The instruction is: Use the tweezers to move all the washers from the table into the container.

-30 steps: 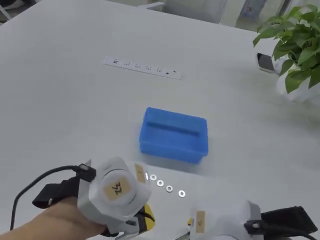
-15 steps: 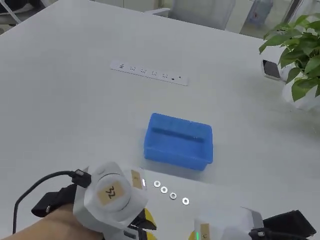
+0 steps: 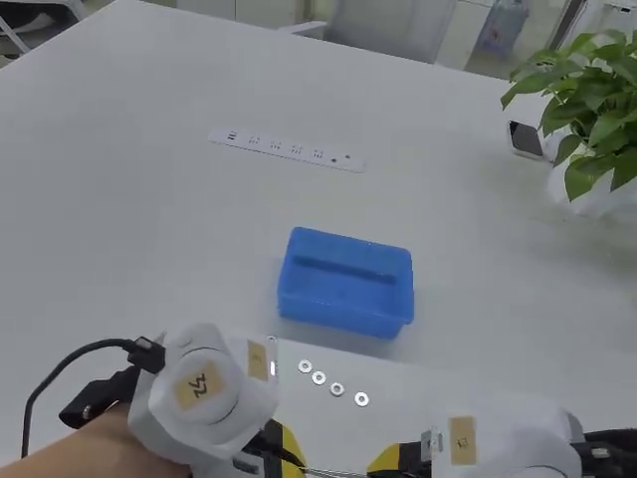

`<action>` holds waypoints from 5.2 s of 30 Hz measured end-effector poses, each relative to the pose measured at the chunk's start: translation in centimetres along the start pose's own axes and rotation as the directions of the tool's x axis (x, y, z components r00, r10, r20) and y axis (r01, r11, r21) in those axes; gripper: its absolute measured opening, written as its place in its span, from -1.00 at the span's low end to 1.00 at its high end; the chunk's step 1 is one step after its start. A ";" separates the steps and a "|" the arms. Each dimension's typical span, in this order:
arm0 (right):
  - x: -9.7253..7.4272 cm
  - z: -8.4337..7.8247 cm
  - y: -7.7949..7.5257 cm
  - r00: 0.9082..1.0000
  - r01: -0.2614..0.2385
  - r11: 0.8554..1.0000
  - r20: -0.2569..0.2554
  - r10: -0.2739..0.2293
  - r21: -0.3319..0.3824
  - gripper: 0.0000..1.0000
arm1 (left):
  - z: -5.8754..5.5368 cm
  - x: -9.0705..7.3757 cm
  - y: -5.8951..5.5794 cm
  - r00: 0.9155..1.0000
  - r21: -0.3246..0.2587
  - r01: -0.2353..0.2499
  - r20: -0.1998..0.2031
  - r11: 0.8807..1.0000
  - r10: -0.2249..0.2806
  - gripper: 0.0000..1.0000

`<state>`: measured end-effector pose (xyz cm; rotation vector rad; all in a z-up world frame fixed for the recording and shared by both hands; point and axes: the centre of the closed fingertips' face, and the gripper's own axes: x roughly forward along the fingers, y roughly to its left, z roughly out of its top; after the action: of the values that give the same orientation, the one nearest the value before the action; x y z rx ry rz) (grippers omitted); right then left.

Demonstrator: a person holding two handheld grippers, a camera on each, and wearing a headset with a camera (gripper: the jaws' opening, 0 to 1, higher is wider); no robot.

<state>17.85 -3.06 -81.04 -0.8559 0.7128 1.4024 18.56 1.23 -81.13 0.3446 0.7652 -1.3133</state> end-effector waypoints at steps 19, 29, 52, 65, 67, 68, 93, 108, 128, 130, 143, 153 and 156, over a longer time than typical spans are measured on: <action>2.2 0.8 -0.5 1.000 0.020 0.997 0.015 -0.021 0.075 -0.96 | 3.3 -0.7 -0.9 0.999 0.080 -0.032 0.026 0.996 0.030 -1.00; 2.4 1.9 -1.4 0.998 0.037 0.997 0.050 -0.040 0.064 -0.97 | 4.8 -0.3 -1.2 0.998 0.080 -0.032 0.055 0.996 0.028 -1.00; 2.6 2.3 -1.6 0.992 0.077 0.991 0.089 -0.087 0.114 -0.97 | 5.3 -1.5 -0.1 0.971 0.050 -0.199 0.145 0.979 0.190 -0.86; 3.4 2.5 -1.6 0.991 0.076 0.987 0.103 -0.091 0.139 -0.93 | 5.6 -0.4 -0.5 0.979 0.040 -0.153 0.145 0.987 0.145 -1.00; 3.5 2.4 -1.6 0.991 0.085 0.988 0.091 -0.097 0.127 -0.94 | 5.6 -0.4 -0.5 0.979 0.040 -0.152 0.145 0.988 0.145 -1.00; 3.5 2.4 -1.6 0.991 0.086 0.989 0.092 -0.097 0.118 -0.94 | 5.6 -0.4 -0.5 0.979 0.039 -0.150 0.144 0.988 0.143 -1.00; 0.4 -0.5 -10.3 0.928 0.225 0.849 0.162 -0.337 0.478 -0.92 | -0.6 -8.9 3.9 0.765 -0.459 -0.534 0.095 0.710 0.637 0.95; 1.3 -0.8 -11.2 0.917 0.205 0.805 0.178 -0.357 0.557 -0.91 | -4.4 -11.6 5.6 0.661 -0.457 -0.681 -0.048 0.572 0.749 0.97; 1.4 -1.2 -11.8 0.913 0.200 0.783 0.178 -0.367 0.589 -0.91 | -4.9 -11.9 5.6 0.653 -0.391 -0.714 -0.069 0.581 0.755 0.97; 1.4 -1.2 -11.8 0.913 0.202 0.783 0.176 -0.368 0.588 -0.91 | -4.9 -12.0 5.6 0.653 -0.391 -0.713 -0.068 0.582 0.754 0.97; 1.7 -1.0 -11.5 0.911 0.209 0.783 0.175 -0.374 0.585 -0.92 | -4.2 -11.7 5.8 0.683 -0.341 -0.689 -0.009 0.639 0.731 0.98; 1.8 -0.9 -11.6 0.893 0.241 0.763 0.171 -0.417 0.599 -0.95 | -4.2 -11.5 6.3 0.662 -0.311 -0.709 0.017 0.633 0.749 0.97; 1.7 -1.0 -11.8 0.893 0.254 0.755 0.154 -0.424 0.605 -0.95 | -4.5 -11.6 6.3 0.657 -0.291 -0.721 0.002 0.629 0.754 0.97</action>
<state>29.74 -2.66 -81.99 -0.2711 0.6598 0.8688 22.48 14.14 -77.66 0.3075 0.5787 -0.4209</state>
